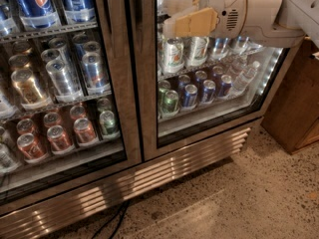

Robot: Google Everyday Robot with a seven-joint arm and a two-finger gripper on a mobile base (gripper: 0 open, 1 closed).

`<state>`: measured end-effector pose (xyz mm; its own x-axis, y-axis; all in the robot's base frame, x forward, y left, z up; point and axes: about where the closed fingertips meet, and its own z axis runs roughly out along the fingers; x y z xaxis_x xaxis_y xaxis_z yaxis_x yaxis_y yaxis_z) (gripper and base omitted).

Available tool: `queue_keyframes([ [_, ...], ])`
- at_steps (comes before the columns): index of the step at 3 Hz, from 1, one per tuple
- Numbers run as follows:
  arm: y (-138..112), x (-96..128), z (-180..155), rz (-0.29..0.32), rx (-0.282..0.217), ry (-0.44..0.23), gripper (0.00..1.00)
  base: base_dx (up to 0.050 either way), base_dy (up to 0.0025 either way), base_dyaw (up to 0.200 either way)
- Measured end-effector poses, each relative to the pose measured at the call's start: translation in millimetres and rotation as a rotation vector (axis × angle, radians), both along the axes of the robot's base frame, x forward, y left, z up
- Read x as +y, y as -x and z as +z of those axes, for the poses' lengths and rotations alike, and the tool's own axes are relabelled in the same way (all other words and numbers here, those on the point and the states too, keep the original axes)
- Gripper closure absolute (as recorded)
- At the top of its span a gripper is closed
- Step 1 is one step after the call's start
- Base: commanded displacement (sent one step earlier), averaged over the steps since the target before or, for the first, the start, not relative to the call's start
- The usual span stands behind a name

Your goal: Open right fridge door

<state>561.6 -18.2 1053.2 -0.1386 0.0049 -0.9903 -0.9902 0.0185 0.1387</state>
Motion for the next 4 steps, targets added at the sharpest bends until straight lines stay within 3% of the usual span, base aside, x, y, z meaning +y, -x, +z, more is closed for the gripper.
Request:
queue_keyframes([
  [1,39.2,10.3,-16.7,0.056,-0.037,-0.063,0.0,0.0,0.0,0.0],
  [2,39.2,10.3,-16.7,0.056,-0.037,-0.063,0.0,0.0,0.0,0.2],
  [3,39.2,10.3,-16.7,0.056,-0.037,-0.063,0.0,0.0,0.0,0.0],
  [4,39.3,10.4,-16.7,0.056,-0.037,-0.063,0.19,0.0,0.0,0.0],
])
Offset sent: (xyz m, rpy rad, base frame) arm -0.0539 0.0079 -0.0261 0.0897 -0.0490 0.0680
